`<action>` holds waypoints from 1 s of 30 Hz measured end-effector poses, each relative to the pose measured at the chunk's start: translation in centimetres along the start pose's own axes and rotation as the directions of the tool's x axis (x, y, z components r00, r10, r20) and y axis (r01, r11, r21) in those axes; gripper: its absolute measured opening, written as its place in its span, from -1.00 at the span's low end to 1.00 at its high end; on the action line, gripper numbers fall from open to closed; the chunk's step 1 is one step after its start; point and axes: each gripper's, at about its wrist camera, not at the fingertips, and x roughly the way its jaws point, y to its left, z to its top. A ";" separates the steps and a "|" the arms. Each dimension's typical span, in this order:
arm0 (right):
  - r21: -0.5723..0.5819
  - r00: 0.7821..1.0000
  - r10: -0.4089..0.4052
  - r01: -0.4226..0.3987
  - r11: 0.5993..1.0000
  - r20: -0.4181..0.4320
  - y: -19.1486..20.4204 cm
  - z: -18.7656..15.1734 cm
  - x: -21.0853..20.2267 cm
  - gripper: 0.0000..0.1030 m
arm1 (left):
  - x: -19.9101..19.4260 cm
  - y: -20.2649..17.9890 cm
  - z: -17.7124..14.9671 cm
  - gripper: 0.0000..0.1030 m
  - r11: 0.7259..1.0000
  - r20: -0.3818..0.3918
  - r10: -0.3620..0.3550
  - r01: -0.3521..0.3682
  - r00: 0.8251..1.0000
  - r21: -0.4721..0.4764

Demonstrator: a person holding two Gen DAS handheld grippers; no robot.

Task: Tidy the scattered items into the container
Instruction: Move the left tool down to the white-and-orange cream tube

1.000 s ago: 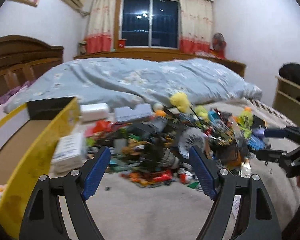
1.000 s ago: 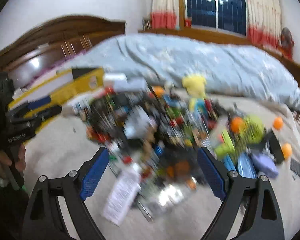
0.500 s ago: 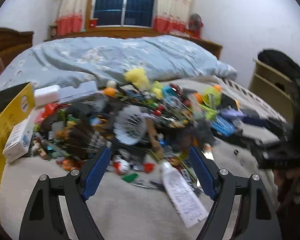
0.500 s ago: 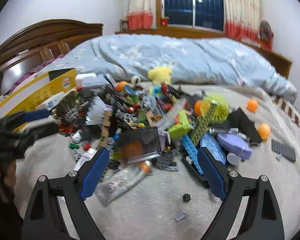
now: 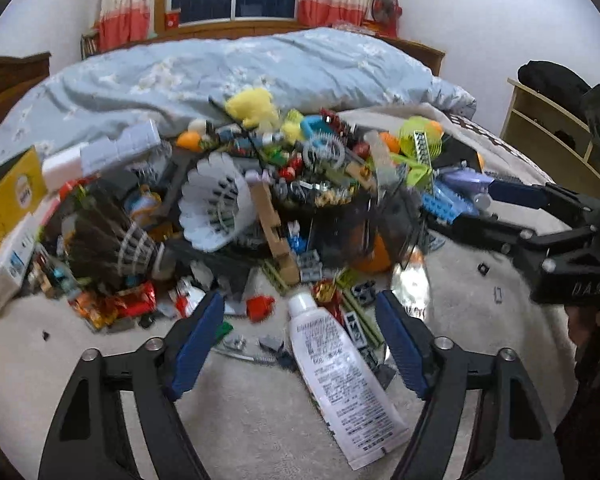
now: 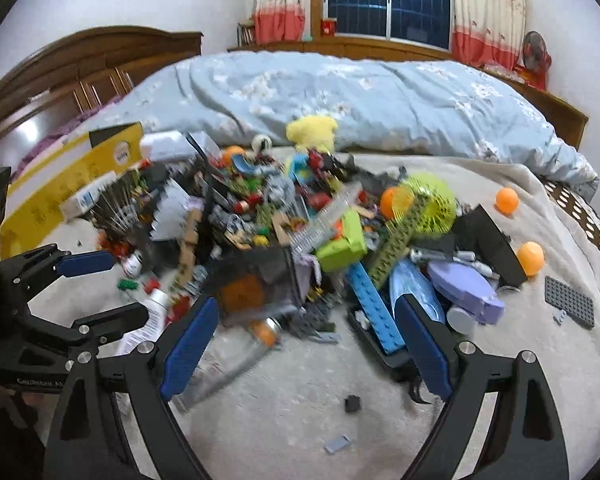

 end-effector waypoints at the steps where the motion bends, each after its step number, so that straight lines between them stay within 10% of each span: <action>1: 0.011 1.000 0.007 -0.007 1.000 -0.002 -0.4 -0.1 0.0 0.76 | 0.2 0.0 -0.2 0.48 1.000 -0.003 0.003 -0.003 1.000 0.005; 7: 0.069 0.996 0.065 -0.061 0.996 -0.054 -2.1 -1.3 0.2 0.76 | 0.9 -0.4 -0.5 -0.27 0.998 -0.017 -0.043 0.044 0.999 0.051; 19: 0.059 0.976 0.132 -0.124 0.991 -0.171 -1.0 -2.9 1.8 0.76 | 3.7 0.3 -0.6 0.12 0.996 -0.093 -0.088 0.085 0.992 -0.035; 22: 0.036 0.977 0.130 -0.126 0.991 -0.170 -0.3 -3.0 1.6 0.76 | 3.2 0.7 -0.6 -0.42 0.994 -0.080 -0.096 0.092 0.992 -0.051; 30: 0.029 0.973 0.121 -0.118 0.993 -0.197 -0.1 -3.4 2.2 0.76 | 1.7 1.8 -0.1 -0.46 0.987 -0.072 -0.137 0.131 0.988 -0.089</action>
